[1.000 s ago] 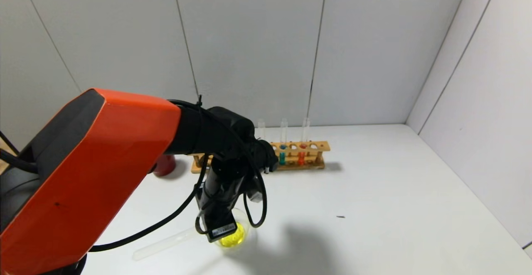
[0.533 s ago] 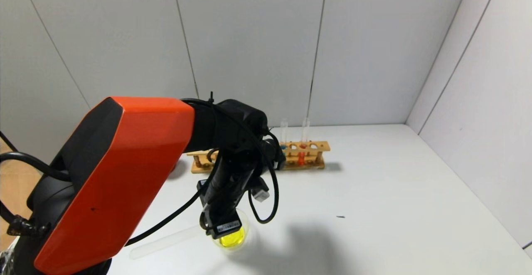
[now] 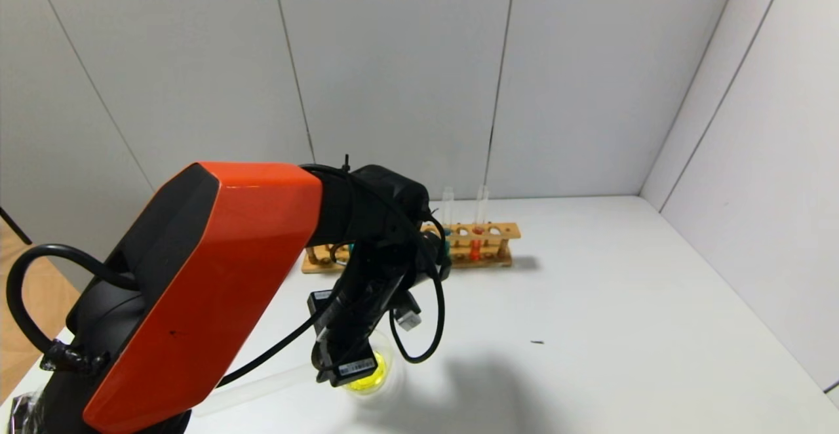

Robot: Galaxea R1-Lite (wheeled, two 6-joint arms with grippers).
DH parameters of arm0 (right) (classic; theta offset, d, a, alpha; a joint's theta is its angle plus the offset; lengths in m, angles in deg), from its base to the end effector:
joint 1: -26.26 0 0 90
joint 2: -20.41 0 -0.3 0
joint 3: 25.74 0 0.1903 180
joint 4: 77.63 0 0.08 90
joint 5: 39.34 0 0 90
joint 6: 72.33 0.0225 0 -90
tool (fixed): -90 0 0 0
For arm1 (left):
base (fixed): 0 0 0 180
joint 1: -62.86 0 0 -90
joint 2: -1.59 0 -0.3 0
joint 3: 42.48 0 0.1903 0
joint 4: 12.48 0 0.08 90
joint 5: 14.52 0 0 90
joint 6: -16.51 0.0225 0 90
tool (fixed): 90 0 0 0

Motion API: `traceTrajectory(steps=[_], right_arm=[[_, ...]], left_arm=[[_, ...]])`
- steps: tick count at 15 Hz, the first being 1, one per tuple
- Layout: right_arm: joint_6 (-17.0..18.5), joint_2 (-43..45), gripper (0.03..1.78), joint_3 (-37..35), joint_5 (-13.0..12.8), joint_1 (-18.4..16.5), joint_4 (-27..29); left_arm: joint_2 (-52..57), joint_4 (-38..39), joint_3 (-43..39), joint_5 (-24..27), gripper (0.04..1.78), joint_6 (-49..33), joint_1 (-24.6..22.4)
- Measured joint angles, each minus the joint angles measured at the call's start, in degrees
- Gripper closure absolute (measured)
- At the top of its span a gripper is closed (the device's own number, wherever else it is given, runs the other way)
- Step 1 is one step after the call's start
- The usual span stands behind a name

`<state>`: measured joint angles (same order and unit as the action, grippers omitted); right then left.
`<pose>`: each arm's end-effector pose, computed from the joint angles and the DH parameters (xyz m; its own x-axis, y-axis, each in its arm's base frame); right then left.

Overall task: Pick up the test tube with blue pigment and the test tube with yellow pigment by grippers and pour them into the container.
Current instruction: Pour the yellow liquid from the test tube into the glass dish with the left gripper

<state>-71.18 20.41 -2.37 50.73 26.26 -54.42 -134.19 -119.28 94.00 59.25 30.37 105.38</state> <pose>-0.0228 0.0000 0.0758 1.0000 0.0012 0.0028 -0.0013 0.9998 0.0201 0.2822 -0.2502 0.1139 -0.0074 0.3860 -0.9225 0.8551 0.4807 0.1943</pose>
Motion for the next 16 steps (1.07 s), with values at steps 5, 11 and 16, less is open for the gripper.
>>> traceTrajectory(steps=[5,11,16], right_arm=[[0.0,0.0,0.1,0.0,0.0,0.0,0.0],[0.0,0.0,0.1,0.0,0.0,0.0,0.0],[-0.02,0.0,0.1,0.0,0.0,0.0,0.0]], left_arm=[[-0.24,-0.63,0.0,-0.45,1.52,-0.24,0.01],[-0.41,-0.79,-0.02,-0.52,1.52,-1.13,0.01],[0.0,-0.68,0.22,-0.98,1.52,-1.79,0.01]])
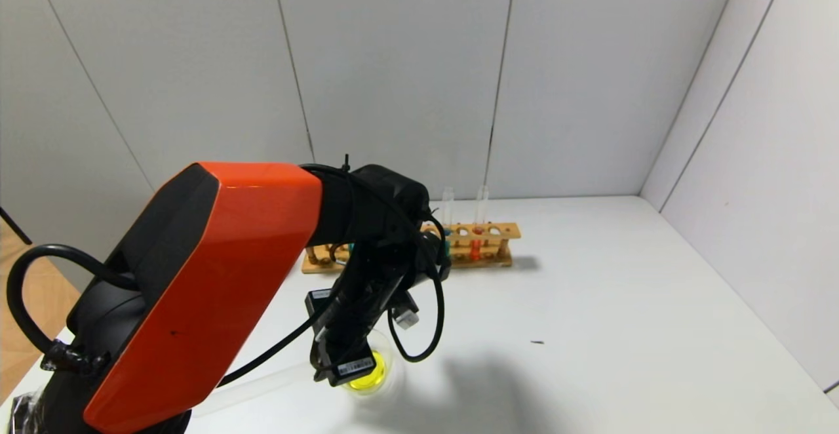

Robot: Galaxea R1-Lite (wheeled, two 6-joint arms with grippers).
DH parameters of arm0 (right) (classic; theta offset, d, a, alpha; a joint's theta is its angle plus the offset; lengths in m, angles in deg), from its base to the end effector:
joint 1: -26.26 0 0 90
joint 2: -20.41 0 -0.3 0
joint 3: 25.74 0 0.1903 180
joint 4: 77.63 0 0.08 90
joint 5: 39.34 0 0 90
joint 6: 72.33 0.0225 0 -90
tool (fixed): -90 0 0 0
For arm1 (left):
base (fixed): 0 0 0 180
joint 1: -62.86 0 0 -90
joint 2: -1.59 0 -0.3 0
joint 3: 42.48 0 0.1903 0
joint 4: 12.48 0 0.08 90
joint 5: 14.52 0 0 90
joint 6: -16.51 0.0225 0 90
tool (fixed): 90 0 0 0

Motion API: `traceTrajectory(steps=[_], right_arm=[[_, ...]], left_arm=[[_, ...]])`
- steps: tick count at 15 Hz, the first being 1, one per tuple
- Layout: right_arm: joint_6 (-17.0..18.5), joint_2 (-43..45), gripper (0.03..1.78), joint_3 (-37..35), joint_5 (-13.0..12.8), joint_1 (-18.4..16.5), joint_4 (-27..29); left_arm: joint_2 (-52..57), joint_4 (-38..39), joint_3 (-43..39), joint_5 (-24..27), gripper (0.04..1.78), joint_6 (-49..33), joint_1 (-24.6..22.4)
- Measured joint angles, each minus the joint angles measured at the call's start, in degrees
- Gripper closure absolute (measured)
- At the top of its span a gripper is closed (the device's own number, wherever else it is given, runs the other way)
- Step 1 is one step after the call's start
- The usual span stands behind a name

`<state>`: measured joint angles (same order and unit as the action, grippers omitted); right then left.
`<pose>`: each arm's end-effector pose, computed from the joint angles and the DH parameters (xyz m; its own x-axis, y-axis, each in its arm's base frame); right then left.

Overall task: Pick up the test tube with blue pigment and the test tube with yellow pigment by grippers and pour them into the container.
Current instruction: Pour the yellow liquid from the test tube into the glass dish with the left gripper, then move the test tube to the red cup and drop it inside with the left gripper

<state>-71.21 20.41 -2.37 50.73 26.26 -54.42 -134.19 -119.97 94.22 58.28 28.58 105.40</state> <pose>-0.0228 0.0000 0.0758 1.0000 0.0012 0.0028 -0.0013 0.9998 0.0195 0.2818 -0.2495 0.1150 -0.0008 0.4021 -0.9156 0.8400 0.4970 0.2175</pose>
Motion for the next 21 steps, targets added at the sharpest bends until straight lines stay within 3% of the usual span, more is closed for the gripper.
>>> traceTrajectory(steps=[5,9,12,17,21], right_arm=[[0.02,0.0,0.1,0.0,0.0,0.0,0.0],[0.02,0.0,0.1,0.0,0.0,0.0,0.0],[0.02,0.0,0.1,0.0,0.0,0.0,0.0],[0.02,0.0,0.1,0.0,0.0,0.0,0.0],[0.0,0.0,0.1,0.0,0.0,0.0,0.0]], left_arm=[[1.4,2.47,-0.09,-0.77,1.52,-3.72,0.0],[4.55,7.57,-1.34,-0.96,1.52,-15.95,0.73],[9.33,14.13,-4.68,-1.65,1.52,-23.39,1.15],[21.28,23.48,-11.28,-3.79,1.52,-27.14,-0.11],[30.27,34.69,-18.65,-5.75,1.52,-30.98,-3.78]])
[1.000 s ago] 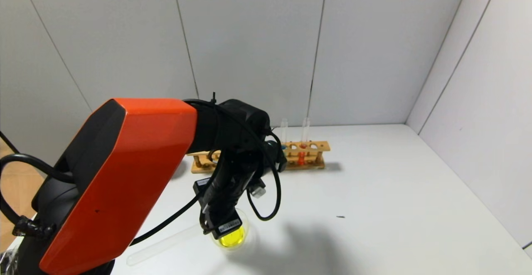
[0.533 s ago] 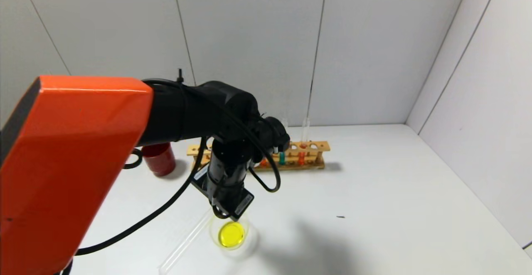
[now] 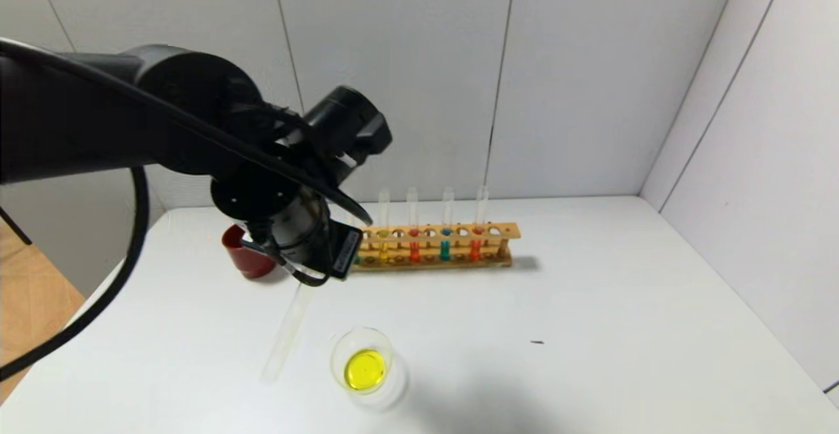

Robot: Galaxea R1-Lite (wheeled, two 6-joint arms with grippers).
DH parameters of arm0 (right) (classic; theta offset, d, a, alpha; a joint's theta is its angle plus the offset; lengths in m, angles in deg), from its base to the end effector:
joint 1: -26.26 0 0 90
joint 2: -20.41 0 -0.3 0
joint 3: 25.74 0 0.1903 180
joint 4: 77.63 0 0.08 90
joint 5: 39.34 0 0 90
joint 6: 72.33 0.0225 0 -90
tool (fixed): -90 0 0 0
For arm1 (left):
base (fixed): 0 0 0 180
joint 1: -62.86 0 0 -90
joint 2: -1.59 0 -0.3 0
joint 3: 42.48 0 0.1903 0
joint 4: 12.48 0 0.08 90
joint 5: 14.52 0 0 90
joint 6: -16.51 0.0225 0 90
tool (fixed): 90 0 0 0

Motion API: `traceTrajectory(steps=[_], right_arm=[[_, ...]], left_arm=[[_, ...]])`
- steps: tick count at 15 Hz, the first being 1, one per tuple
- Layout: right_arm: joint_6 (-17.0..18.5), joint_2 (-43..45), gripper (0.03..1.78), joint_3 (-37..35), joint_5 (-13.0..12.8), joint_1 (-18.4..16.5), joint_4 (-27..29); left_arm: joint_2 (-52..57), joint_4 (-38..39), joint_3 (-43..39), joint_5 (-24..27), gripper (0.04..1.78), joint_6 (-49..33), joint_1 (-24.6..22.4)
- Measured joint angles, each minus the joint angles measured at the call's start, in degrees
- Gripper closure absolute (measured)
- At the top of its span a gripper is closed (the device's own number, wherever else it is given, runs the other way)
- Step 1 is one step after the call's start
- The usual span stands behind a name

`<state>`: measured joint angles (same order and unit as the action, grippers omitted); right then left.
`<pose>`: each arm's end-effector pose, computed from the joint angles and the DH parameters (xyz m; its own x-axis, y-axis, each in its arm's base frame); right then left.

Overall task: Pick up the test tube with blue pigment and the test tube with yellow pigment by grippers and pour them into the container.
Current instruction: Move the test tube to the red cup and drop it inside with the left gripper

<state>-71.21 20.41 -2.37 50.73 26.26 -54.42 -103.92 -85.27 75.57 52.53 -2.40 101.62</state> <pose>-0.0228 0.0000 0.0758 1.0000 0.0012 0.0028 -0.0013 0.9998 0.0195 0.2519 -0.1910 0.2429 0.6004 0.0180 -0.7995 0.1833 0.9700 0.1594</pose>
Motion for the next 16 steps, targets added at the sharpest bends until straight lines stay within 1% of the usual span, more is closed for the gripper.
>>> traceTrajectory(steps=[2,5,7,12,16], right_arm=[[0.0,0.0,0.1,0.0,0.0,0.0,0.0],[0.02,0.0,0.1,0.0,0.0,0.0,0.02],[0.02,0.0,0.1,0.0,-0.02,0.0,0.0],[0.02,0.0,0.1,0.0,0.0,0.0,0.0],[0.02,0.0,0.1,0.0,0.0,0.0,0.0]], left_arm=[[3.83,4.19,-2.13,-0.66,1.52,0.33,-2.27],[8.37,5.63,-3.73,-1.43,1.52,0.2,-5.83],[10.86,9.29,-5.9,-1.4,1.52,0.55,-8.57],[13.81,21.67,-10.51,-0.99,1.52,4.47,-17.53],[11.76,33.44,-12.06,-0.59,1.52,9.85,-24.17]])
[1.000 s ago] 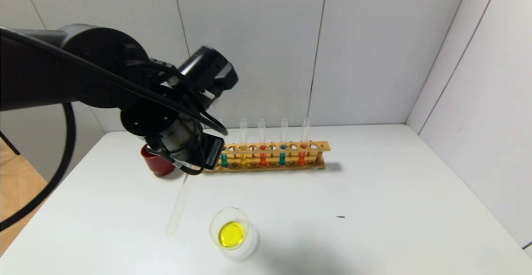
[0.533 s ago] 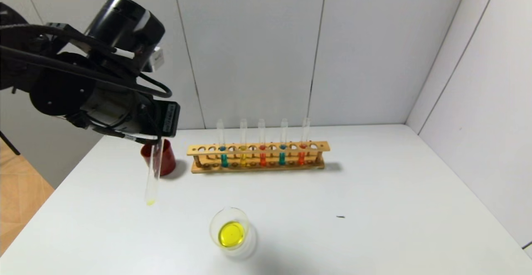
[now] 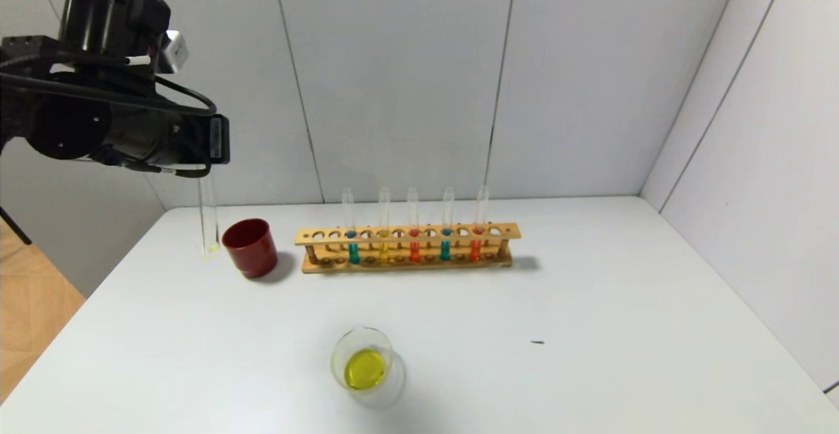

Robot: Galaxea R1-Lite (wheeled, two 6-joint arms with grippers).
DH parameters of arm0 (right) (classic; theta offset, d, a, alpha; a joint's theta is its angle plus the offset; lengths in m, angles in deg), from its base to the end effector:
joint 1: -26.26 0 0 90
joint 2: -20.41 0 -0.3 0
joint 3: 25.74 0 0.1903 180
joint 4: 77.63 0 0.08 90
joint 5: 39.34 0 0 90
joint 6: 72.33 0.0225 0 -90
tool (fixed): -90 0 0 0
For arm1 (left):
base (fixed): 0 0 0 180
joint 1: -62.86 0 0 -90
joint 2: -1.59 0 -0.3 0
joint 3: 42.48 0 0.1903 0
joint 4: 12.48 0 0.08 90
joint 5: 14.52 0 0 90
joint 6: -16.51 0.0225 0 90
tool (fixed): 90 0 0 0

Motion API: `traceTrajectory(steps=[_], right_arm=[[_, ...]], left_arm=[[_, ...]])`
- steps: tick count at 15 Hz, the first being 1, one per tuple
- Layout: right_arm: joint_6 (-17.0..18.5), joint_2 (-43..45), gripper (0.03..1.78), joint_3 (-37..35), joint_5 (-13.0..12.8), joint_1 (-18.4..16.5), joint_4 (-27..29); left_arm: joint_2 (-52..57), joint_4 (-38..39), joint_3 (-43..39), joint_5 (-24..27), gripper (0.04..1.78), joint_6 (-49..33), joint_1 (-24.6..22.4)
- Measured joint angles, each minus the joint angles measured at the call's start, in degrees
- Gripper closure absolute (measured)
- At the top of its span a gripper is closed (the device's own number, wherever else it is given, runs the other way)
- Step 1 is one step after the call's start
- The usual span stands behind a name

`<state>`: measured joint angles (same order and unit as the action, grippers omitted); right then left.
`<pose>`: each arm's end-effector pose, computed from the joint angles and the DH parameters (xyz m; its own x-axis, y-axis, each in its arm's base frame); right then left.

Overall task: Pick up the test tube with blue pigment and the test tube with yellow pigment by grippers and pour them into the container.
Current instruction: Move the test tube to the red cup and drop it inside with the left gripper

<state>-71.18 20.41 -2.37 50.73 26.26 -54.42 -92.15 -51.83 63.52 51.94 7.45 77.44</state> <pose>-0.0228 0.0000 0.0758 1.0000 0.0012 0.0028 -0.0013 0.9998 0.0201 0.2879 -0.0656 0.2939 0.8905 0.1811 -0.4175 -0.1813 0.9826 0.0394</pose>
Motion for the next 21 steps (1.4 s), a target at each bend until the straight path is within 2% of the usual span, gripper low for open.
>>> traceTrajectory(steps=[6,13,18,21], right_arm=[[-0.02,0.0,0.1,0.0,0.0,0.0,0.0],[-0.02,0.0,0.1,0.0,0.0,0.0,0.0],[-0.02,0.0,0.1,0.0,0.0,0.0,0.0],[0.0,0.0,0.1,0.0,0.02,0.0,0.0]], left_arm=[[-8.13,10.17,3.36,-0.33,1.52,0.11,-4.8],[-16.73,13.73,4.72,-0.35,1.52,-6.64,-9.55],[-20.14,14.25,3.64,-0.71,1.52,-10.26,-10.18],[-22.02,20.19,1.79,-1.49,1.52,-10.73,-9.98]])
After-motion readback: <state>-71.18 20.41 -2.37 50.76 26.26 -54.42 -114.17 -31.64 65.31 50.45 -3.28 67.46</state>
